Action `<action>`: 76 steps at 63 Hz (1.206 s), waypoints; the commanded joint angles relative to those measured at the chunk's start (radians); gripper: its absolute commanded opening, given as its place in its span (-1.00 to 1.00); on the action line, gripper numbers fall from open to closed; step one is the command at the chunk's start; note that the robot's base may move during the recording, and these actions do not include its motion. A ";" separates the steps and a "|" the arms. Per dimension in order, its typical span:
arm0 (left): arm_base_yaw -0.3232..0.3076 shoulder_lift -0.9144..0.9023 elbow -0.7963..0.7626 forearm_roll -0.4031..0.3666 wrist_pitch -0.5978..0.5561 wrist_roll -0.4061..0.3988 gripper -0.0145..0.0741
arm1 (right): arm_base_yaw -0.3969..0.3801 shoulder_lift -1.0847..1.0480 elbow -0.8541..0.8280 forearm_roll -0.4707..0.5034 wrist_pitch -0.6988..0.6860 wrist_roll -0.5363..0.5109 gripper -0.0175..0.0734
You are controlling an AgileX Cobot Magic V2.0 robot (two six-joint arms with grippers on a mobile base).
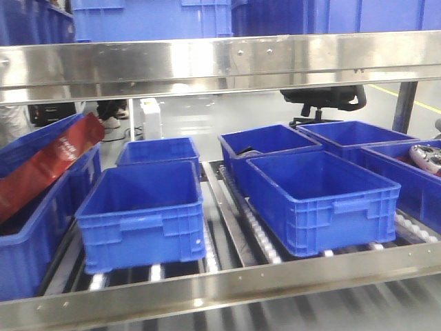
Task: Place cylindrical capacitor in blue bin on shelf
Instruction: 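Drive the base to the shelf of blue bins holding both cylinders, then lower the orange cylinder into a blue bin and open the left gripper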
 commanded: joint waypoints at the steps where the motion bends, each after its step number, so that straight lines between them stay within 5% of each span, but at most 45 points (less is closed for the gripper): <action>1: 0.005 -0.005 -0.001 -0.002 -0.019 -0.004 -0.92 | 0.001 -0.002 -0.008 -0.002 -0.030 -0.003 -0.95; 76: 0.005 -0.005 -0.001 -0.002 -0.019 -0.004 -0.92 | 0.001 -0.002 -0.008 -0.002 -0.030 -0.003 -0.95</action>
